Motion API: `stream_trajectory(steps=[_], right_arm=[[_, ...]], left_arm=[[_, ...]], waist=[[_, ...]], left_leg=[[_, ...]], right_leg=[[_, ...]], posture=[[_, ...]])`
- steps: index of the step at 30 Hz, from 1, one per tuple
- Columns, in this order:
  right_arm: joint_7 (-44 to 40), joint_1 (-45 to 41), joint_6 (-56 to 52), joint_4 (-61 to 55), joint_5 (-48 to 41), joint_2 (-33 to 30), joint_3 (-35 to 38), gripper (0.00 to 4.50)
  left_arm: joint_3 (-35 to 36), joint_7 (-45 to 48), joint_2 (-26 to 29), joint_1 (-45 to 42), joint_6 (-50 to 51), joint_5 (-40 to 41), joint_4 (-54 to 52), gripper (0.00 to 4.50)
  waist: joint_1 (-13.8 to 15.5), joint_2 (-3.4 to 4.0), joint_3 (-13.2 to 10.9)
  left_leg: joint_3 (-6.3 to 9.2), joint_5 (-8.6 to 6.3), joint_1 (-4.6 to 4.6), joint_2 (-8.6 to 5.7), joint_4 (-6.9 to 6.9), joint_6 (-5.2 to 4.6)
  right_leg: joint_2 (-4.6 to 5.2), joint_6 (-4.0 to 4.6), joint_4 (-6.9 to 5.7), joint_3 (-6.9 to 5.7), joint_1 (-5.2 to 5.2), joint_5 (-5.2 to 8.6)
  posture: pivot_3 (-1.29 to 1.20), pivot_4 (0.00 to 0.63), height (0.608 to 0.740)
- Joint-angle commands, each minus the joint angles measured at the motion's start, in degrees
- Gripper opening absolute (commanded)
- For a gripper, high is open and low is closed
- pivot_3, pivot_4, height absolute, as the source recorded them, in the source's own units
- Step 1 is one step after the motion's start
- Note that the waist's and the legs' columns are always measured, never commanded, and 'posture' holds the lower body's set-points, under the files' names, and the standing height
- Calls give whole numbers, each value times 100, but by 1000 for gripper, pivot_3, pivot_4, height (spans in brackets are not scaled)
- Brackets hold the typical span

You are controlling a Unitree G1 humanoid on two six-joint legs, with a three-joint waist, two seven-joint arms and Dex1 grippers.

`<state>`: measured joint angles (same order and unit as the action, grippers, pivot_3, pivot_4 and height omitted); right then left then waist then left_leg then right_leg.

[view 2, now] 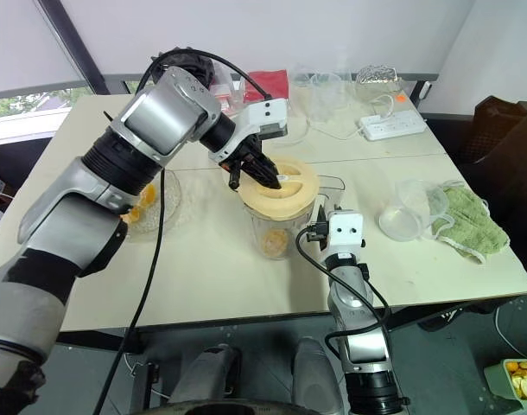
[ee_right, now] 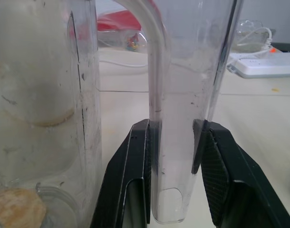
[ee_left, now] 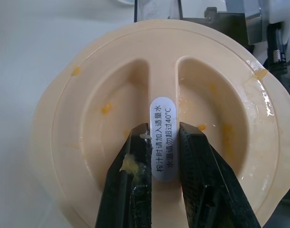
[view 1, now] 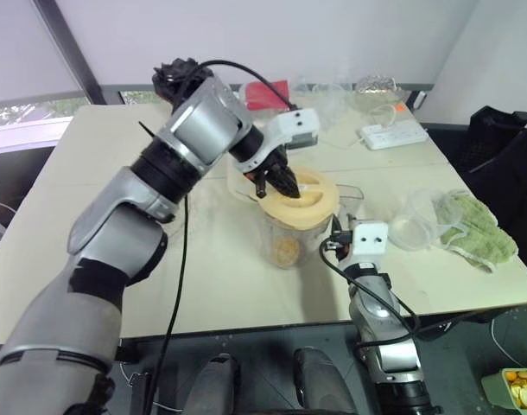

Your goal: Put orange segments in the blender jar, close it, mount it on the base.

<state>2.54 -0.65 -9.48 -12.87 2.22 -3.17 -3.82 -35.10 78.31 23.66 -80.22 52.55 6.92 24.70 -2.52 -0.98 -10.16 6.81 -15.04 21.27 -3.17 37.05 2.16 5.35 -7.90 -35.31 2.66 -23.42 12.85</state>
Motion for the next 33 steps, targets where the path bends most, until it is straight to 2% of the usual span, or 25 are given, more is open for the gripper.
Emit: stream_trajectory(steps=[1,11,12,15,18,25,28,31,33], right_arm=[[-58,-76,112,86,110,-63,11,873],[-123,-155,198,237,123,-72,-9,873],[-129,-160,203,249,122,-75,-6,873],[-173,-158,212,266,146,-106,-19,873],[-200,-164,210,277,161,-112,-25,873],[-324,-258,237,404,162,-205,29,873],[-406,-308,218,396,138,-279,66,873],[-478,-340,196,347,93,-331,129,873],[-519,-413,152,288,46,-360,193,873]], left_arm=[[-47,-328,151,128,251,-315,-49,254],[207,-421,189,172,246,-212,-312,254],[242,-422,186,169,228,-201,-323,1276],[385,-449,177,190,86,-147,-455,2498],[590,-427,184,174,56,-7,-657,4065],[1866,-1015,-88,-188,234,551,-477,4065],[2806,-1572,-129,-353,353,927,-313,4065],[3312,-1882,8,-136,177,1101,-474,4065],[3529,-1890,330,422,75,1185,-852,4065]], waist=[[0,0,0],[-10,4,-4],[-11,8,-6],[-9,13,-13],[-5,13,-15],[-10,16,-44],[-19,18,-48],[-41,29,-54],[-55,36,-52]], left_leg=[[0,0,0,0,0,0],[-1,0,0,1,-2,1],[-1,0,0,1,-2,1],[-2,0,5,1,-3,1],[-3,0,11,1,-5,1],[-5,0,13,0,-6,1],[-5,0,13,0,-7,2],[-6,0,10,1,-11,2],[-4,1,10,1,-11,3]], right_leg=[[0,0,-1,0,-1,0],[0,0,-2,1,-5,-1],[0,0,-2,1,-5,-1],[0,-1,-3,2,-12,-2],[0,-16,-3,2,-19,-11],[0,-17,-6,3,-25,-12],[0,-18,-6,4,-27,-12],[0,-19,-8,4,-28,-13],[-1,-18,-13,4,-29,-14]], posture=[[0,150,740],[0,150,740],[0,150,740],[0,150,740],[0,150,740],[0,150,740],[0,150,740],[0,150,740],[0,150,740]])
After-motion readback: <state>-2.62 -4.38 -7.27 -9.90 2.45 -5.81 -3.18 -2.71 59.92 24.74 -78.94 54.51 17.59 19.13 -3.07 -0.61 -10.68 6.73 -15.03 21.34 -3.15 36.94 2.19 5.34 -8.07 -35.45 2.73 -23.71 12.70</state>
